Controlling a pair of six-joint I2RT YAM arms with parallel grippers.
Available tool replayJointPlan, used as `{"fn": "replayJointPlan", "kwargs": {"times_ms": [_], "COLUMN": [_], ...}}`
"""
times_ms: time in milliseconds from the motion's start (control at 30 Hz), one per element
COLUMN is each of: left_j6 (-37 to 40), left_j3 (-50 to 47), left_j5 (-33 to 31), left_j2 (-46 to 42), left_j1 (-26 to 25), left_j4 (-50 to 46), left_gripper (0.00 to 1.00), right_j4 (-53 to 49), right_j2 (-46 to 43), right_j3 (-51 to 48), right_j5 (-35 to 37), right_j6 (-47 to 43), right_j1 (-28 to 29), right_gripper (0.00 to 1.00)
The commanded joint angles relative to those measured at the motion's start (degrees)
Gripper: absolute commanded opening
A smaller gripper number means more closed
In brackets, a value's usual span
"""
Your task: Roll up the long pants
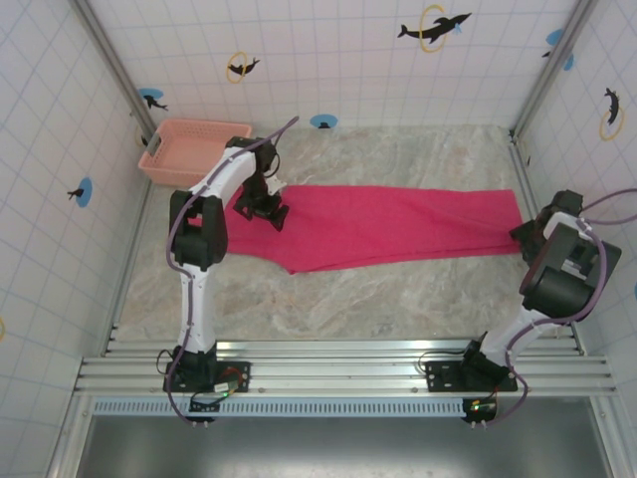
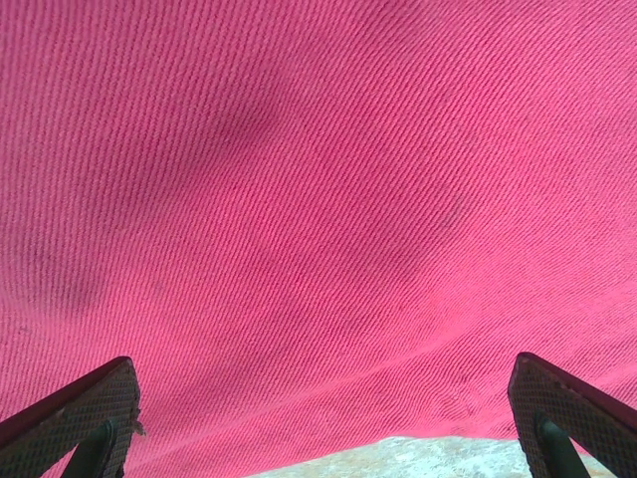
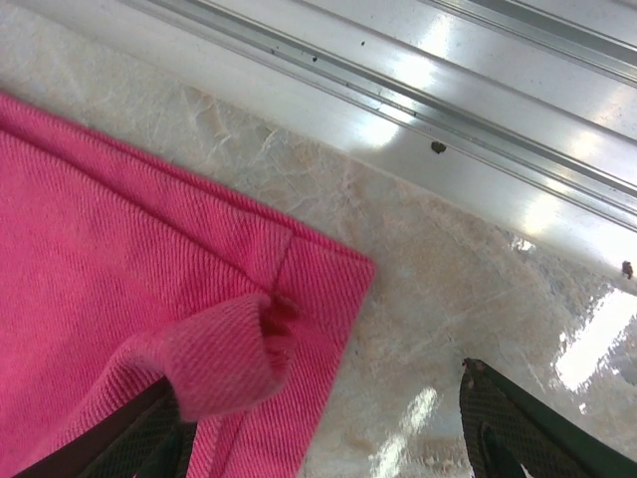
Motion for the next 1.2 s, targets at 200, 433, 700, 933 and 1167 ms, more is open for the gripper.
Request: {"fn": "replayJointPlan", "kwargs": {"times_ms": [200,433,700,933,1167], "left_j6": [-1.8,-2.7,-3.7,-3.6,-4.4], "left_j3": [1.9,1.1,0.0,-0.5,0.0], "left_j5": [0.9,0.7,1.5,0.0,-0.1], "left_j2": [1.2,-0.2,0.8,1.2,1.3], "left_j1": [-1.7,-2.3,-2.7,-3.0,-3.1], "left_j4": [-0.4,-0.6,1.1,0.7,0.3], "left_gripper": [0.97,0.97,0.97,0.97,0.97], "right_j4": [1.1,-4.0,2.7,0.1,0.8], "right_j2": [6.3,2.5,-6.3,1.0,4.5], "right_j3": [4.0,5.8,1.1,5.3,5.4], "right_j5": [5.8,3.8,1.1,2.3,3.8], "right_j6": [1.9,-1.9,2.8,4.2,5.5], "right_j1": [-0.9,1.7,-0.6,0.0,1.1], "right_gripper": [0.69,0.67,0.7,0.7,0.68]}}
